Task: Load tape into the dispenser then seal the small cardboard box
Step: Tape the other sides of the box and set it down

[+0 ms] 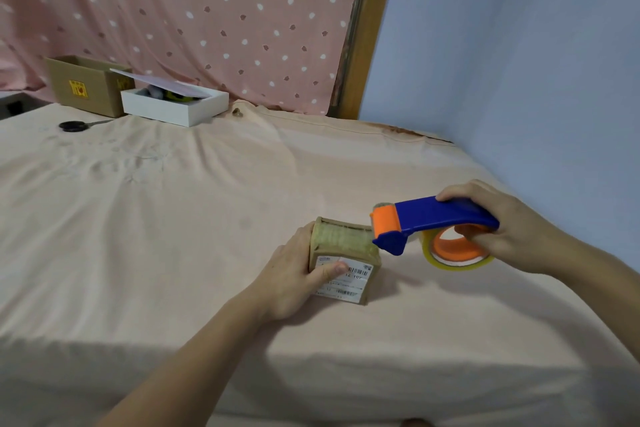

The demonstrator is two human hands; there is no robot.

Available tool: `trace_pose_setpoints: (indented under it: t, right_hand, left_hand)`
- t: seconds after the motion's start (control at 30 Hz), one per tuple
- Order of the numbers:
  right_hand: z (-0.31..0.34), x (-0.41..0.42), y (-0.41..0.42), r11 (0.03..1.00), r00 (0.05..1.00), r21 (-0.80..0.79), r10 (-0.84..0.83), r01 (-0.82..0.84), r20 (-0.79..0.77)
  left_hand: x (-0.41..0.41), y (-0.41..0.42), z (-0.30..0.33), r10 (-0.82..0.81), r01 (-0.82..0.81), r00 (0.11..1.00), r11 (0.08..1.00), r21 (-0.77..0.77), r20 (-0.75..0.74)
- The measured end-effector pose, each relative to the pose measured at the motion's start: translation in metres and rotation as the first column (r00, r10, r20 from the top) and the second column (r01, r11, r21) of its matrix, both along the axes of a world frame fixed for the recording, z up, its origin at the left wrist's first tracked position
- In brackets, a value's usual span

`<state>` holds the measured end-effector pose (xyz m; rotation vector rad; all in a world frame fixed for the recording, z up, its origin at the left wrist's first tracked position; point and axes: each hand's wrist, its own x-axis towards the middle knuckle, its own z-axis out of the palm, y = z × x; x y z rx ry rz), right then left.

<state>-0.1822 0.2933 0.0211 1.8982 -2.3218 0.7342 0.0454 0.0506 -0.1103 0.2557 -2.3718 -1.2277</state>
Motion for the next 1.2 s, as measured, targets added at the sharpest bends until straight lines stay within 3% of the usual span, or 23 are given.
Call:
trace_pose_setpoints:
  t: [0.23, 0.57, 0.97, 1.1, 1.2]
  right_hand:
    - [-0.01, -0.005, 0.015, 0.991, 0.997, 0.13, 0.014, -0.024, 0.076]
    - [-0.015, -0.009, 0.03, 0.995, 0.996, 0.1, 0.001, -0.009, 0.086]
    - [0.003, -0.001, 0.0, 0.974, 0.995, 0.228, 0.027, -0.005, -0.094]
    - [-0.01, 0.007, -0.023, 0.932, 0.923, 0.362, 0.168, -0.033, -0.347]
    - [-0.012, -0.011, -0.024, 0.962, 0.981, 0.265, -0.011, 0.062, -0.191]
  left_hand:
    - [0.002, 0.002, 0.003, 0.002, -0.002, 1.0, 1.0, 0.008, -0.001]
    - [0.002, 0.005, 0.003, 0.036, -0.036, 0.999, 0.999, -0.02, 0.008]
    - [0.001, 0.005, 0.0, 0.041, -0.041, 0.999, 0.999, -0.017, -0.002]
    - [0.0, 0.002, -0.005, 0.032, -0.032, 0.999, 0.999, -0.017, -0.004]
    - [0.002, 0.003, -0.004, 0.029, -0.029, 1.0, 0.999, 0.025, -0.003]
